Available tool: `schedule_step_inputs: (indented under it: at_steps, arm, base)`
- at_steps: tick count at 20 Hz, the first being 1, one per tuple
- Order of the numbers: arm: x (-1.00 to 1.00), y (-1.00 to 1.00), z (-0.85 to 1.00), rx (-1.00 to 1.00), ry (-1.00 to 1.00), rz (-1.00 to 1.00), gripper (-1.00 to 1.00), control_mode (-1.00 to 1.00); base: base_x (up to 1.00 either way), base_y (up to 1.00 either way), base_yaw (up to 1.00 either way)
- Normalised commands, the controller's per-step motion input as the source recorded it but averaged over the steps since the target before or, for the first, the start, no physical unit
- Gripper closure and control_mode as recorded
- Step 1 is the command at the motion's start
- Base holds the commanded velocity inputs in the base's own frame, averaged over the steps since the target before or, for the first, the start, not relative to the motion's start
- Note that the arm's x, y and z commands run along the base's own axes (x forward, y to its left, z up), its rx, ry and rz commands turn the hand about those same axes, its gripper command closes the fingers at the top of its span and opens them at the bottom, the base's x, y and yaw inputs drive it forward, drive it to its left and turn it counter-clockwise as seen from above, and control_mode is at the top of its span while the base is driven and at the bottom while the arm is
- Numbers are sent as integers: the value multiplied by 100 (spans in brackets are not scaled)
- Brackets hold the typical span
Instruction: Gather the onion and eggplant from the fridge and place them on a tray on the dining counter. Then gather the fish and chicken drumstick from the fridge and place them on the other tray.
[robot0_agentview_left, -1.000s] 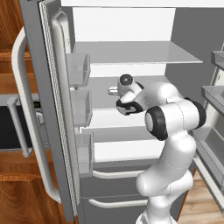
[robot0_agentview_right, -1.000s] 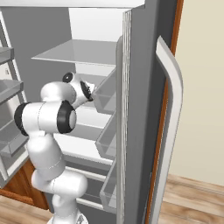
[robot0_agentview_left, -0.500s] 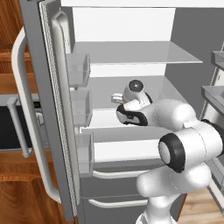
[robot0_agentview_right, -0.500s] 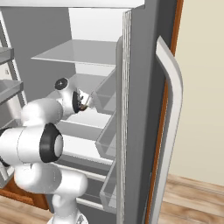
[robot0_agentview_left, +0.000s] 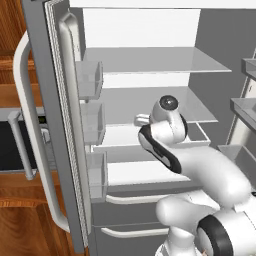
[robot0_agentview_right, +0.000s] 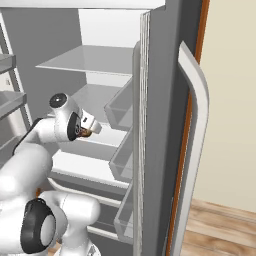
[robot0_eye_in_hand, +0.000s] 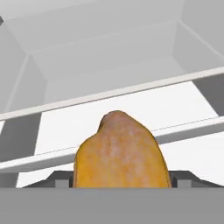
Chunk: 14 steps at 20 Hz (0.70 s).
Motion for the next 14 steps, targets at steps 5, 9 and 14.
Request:
schedule_step_inputs:
  at_steps: [5, 9, 14]
  arm:
    - [-100, 0, 6, 0, 0, -1, 100, -100]
    - [-100, 0, 0, 4, 0, 0, 100, -100]
    - [-100, 0, -12, 1, 0, 0, 100, -100]
  base:
    - [0, 0, 0]
    - [0, 0, 0]
    - [0, 0, 0]
